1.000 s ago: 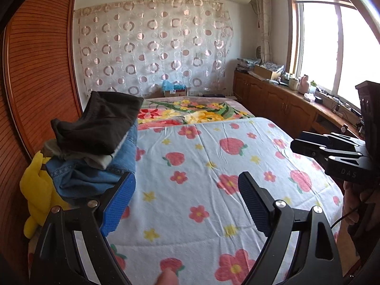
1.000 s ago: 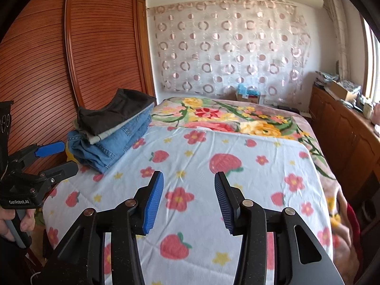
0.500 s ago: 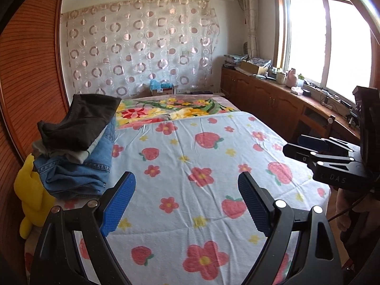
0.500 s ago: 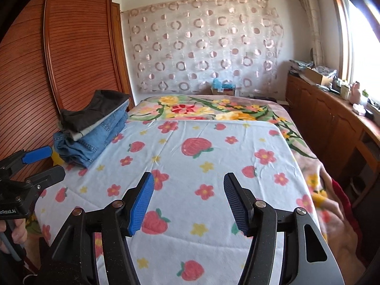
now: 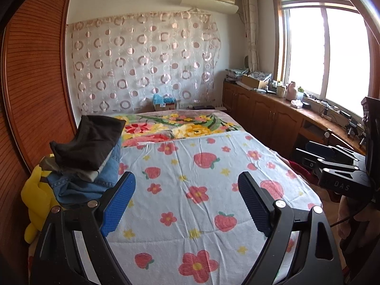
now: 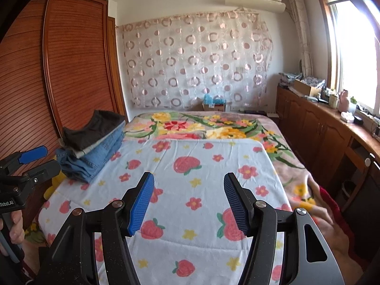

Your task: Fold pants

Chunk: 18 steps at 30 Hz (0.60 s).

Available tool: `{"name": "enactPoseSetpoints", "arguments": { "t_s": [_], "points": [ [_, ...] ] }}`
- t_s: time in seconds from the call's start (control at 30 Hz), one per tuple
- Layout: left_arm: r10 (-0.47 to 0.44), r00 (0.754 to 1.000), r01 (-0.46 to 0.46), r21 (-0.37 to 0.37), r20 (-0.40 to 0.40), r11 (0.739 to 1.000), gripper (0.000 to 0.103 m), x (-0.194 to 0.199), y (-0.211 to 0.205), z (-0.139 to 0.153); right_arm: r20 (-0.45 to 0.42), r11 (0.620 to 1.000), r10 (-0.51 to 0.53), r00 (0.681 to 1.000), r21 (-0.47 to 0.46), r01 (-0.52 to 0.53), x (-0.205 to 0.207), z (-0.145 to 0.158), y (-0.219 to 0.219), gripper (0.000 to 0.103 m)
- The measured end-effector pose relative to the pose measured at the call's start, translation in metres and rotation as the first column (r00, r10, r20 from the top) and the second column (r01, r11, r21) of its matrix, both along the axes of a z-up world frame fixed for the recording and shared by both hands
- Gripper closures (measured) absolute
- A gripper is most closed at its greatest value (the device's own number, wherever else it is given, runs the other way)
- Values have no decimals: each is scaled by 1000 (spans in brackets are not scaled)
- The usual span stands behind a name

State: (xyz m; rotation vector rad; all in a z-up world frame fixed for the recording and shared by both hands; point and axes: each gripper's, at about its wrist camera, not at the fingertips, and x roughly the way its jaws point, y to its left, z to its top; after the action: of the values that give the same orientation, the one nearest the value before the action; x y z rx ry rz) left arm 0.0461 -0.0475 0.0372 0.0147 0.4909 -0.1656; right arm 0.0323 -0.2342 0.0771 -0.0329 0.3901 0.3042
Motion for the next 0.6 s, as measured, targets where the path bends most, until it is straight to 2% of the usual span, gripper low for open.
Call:
{"name": "enactPoseSetpoints", "arguments": {
  "t_s": [0.17,0.2,0.23,0.33,0.6],
  "points": [
    [19,999,-19,0,36,1000,14,-8,3,9,28,1000,8,1000,-2,-8,-9,-3,-1,40],
    [21,999,-21,-1,40,1000,14,-9,4,10,31,1000,10,999,-3,-10,-9,-3,-1,37],
    [24,999,-24,-3,44,1000,14,-10,4,12,35,1000,11,999,-5,-11,-11,-3,0,28],
    [35,998,-34,-5,54,999,14,-13,7,15,63,1000,10,998,-2,-9,-13,-4,-2,20],
    [57,996,-56,-7,72,998,14,-20,13,22,84,1000,3,996,-3,-3,-16,-9,-3,18]
  ]
}}
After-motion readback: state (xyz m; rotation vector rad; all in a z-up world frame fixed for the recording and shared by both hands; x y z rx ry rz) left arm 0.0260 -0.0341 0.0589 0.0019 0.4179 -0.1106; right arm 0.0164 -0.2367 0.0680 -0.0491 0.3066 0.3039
